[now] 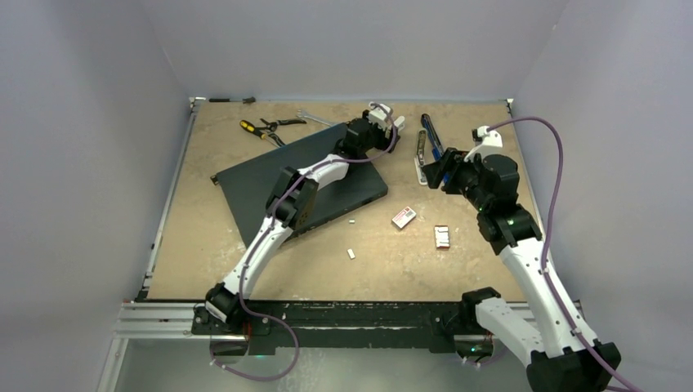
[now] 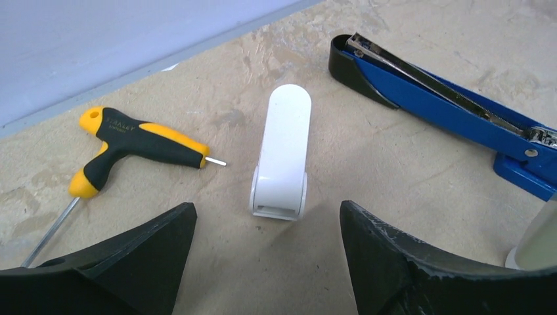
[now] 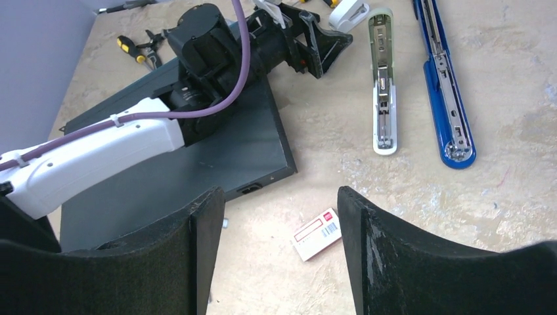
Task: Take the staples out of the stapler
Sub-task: Pick up the stapler from the center of the board.
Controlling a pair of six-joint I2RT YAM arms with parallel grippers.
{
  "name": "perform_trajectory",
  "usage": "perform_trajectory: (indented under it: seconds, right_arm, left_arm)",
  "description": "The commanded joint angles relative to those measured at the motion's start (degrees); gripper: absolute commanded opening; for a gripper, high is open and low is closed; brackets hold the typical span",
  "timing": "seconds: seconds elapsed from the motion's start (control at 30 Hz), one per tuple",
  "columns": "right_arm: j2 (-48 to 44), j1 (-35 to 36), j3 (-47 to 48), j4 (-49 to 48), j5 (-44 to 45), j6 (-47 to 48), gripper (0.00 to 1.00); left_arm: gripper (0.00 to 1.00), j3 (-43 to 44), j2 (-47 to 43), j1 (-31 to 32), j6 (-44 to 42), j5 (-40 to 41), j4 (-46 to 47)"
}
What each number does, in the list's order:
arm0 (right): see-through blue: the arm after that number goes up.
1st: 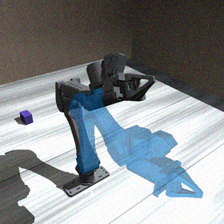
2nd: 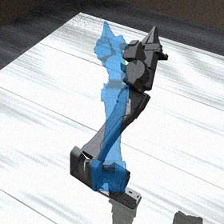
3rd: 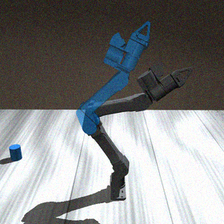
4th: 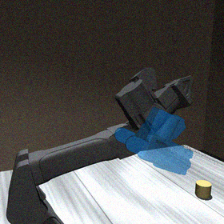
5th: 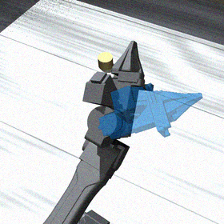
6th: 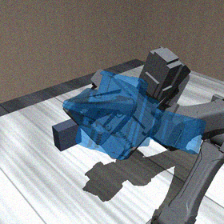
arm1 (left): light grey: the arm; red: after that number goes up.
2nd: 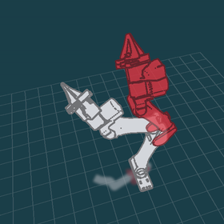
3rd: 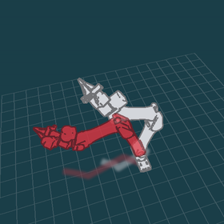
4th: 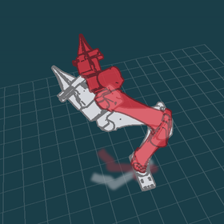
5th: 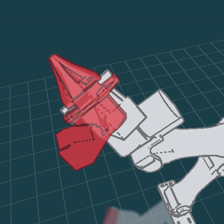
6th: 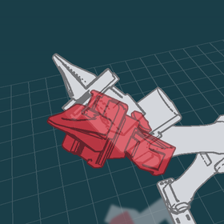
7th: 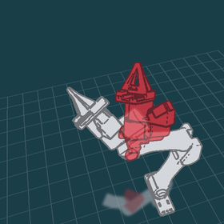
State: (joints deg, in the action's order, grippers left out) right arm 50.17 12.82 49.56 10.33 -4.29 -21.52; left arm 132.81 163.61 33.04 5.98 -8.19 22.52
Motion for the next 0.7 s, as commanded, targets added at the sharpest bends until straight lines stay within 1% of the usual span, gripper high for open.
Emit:
perform_trajectory:
  seconds: [0.0, 0.07, 0.23, 0.43, 0.57, 0.67]
  right_arm:
    - [-2.16, 0.28, 0.40, 0.03, -1.26, -0.25, 0.65]
    - [-2.20, 0.32, 0.29, 0.45, -1.56, -0.13, 0.63]
    - [-2.18, 0.28, 0.37, 1.65, -1.84, 0.44, 0.59]
    - [-2.27, 0.32, 0.64, 2.33, -2.03, 1.02, 0.57]
    - [-1.90, 0.28, 1.13, 1.88, -2.61, 1.00, 0.59]
    - [-1.51, 0.28, 1.46, 1.52, -2.99, 1.03, 0.59]
  left_arm:
    - [0.76, 3.86, 3.71, -0.27, 3.50, -2.91, 5.89]
    - [0.73, 4.30, 4.69, -0.20, 4.55, -2.66, 8.79]
    - [0.62, 8.70, 8.20, -0.16, 6.68, -0.38, 11.23]
    - [0.62, 10.30, 9.26, -0.11, 6.98, -0.71, 11.40]
    - [0.68, 9.17, 7.10, 0.46, 3.15, -1.12, 6.15]
    - [0.68, 8.52, 5.81, 0.91, 1.42, -0.35, 2.05]
